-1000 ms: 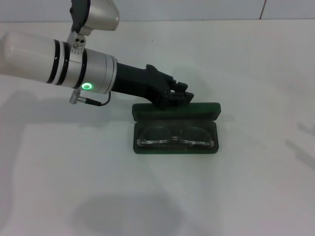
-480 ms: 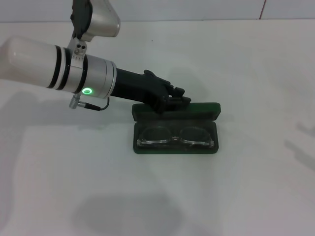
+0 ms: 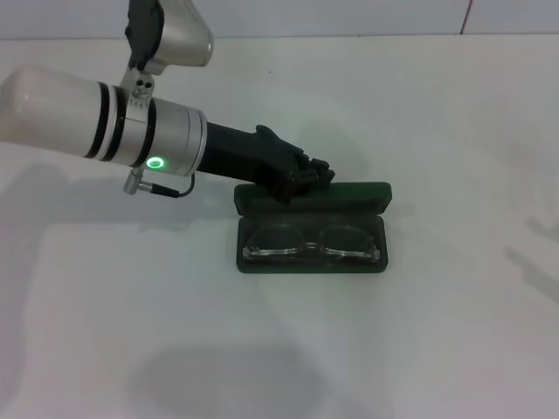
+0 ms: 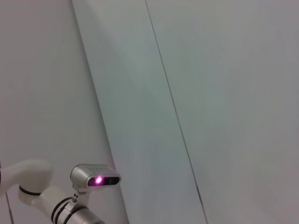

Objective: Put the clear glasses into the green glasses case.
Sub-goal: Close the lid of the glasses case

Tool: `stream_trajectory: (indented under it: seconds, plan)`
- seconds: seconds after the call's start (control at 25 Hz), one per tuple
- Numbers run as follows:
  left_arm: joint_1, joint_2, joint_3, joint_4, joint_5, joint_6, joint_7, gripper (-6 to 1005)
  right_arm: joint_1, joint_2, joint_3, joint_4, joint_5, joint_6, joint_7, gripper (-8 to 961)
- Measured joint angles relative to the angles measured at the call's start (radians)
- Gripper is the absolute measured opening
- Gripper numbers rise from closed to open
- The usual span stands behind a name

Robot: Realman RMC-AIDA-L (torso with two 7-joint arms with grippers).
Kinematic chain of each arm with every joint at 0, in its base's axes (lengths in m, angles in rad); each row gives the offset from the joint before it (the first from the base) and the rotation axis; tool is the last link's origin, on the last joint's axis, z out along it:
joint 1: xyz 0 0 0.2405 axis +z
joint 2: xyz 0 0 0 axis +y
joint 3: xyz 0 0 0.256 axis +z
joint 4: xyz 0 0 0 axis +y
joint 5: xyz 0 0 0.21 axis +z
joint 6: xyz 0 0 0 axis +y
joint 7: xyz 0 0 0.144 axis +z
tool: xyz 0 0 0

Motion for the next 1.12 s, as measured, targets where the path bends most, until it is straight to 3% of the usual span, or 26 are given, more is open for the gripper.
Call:
stream_trajectory:
  seconds: [0.6,1.12]
  plan:
    - [0.0,0.0,0.005,-0.035,-0.004,0.007,0.03,122,0.008,0.0,0.0,0.028,0.0,0.003,-0.014,569]
    - [0.033,-0.005,0.093,-0.043,-0.009,0.009,0.047,124,0.005,0.002,0.0,0.031,0.0,0.003,-0.016,568]
